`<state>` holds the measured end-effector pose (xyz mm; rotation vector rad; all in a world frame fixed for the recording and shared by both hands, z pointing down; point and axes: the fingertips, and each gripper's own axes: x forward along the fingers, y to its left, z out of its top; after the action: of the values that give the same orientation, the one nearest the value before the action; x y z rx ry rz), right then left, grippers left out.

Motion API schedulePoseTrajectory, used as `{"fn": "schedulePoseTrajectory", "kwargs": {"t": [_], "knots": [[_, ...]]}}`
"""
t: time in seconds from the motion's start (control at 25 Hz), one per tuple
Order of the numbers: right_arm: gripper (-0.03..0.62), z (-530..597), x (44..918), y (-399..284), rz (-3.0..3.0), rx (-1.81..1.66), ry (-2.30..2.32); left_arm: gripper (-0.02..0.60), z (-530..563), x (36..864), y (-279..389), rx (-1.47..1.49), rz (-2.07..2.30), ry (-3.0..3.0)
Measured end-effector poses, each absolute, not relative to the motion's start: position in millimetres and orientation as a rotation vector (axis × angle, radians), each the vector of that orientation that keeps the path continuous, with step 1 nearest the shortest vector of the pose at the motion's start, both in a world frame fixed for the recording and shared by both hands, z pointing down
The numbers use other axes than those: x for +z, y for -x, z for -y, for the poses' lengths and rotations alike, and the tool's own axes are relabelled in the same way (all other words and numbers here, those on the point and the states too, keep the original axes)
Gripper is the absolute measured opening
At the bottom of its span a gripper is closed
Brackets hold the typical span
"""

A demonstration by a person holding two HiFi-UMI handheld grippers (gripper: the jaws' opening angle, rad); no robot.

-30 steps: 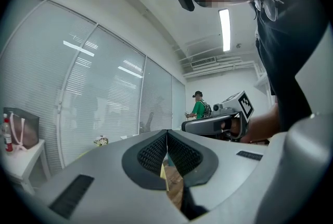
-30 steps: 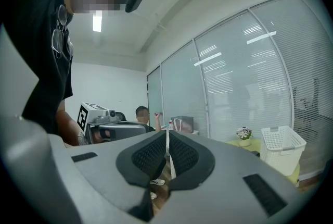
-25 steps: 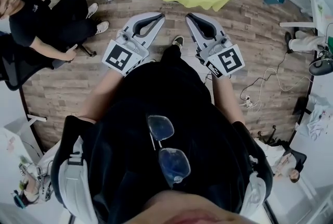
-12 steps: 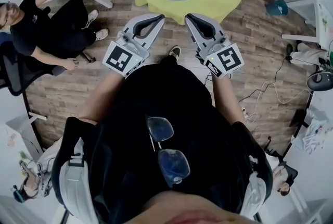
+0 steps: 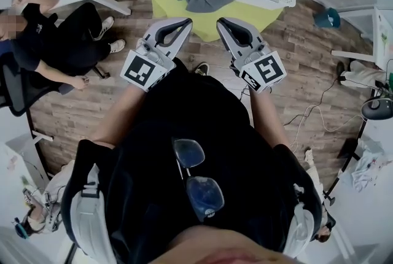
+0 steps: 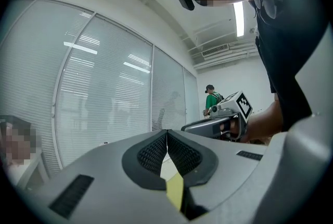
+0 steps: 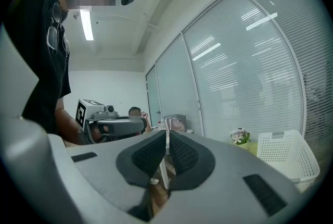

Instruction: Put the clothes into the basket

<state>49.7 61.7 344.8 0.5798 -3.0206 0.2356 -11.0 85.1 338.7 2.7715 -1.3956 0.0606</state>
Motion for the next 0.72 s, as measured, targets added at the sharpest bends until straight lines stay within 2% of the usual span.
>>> {"fn": "schedulePoseTrajectory", "kwargs": {"t": [0.28, 0.72], "knots": [[0.035, -8.9, 364.3, -37.5, 2.979, 0.299, -0.644, 0.011, -35.2, 348.7, 25.5, 0.061, 1.352, -2.788], [0.035, 88.2, 395.2, 16.9, 2.837, 0.398, -0.783, 0.011, 69.6, 371.2, 74.0, 0.073, 1.12, -2.845]]}}
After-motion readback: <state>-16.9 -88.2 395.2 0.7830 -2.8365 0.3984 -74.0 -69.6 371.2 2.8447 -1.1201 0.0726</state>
